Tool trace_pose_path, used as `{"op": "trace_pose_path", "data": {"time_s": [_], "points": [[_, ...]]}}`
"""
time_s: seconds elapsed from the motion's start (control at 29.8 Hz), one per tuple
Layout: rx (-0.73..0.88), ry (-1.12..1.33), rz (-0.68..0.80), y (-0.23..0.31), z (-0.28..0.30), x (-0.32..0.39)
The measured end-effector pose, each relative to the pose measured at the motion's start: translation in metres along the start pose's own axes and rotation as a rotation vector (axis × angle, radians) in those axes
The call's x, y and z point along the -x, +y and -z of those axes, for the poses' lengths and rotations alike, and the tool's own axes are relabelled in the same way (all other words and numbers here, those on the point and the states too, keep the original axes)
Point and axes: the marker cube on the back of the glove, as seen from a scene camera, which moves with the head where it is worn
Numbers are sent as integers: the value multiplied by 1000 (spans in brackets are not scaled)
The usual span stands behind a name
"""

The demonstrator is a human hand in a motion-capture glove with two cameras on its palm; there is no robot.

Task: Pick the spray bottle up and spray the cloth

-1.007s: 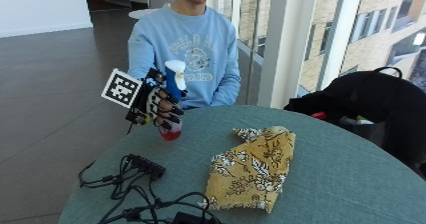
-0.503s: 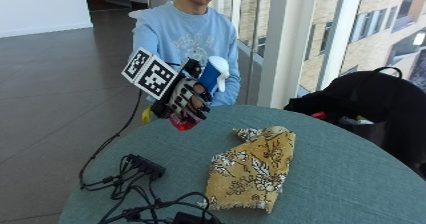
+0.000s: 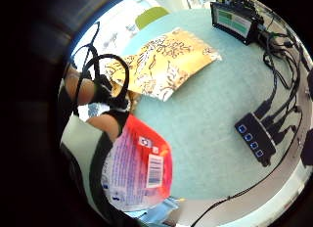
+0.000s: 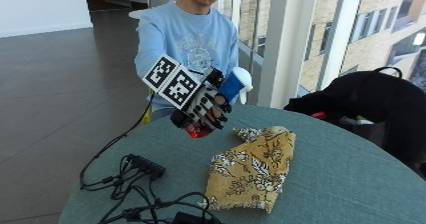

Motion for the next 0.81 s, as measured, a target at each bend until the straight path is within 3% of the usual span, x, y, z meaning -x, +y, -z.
{"op": "trace_pose_path", "data": {"time_s": [0.81], "points": [[128, 58, -51, -3, -11, -2]]}}
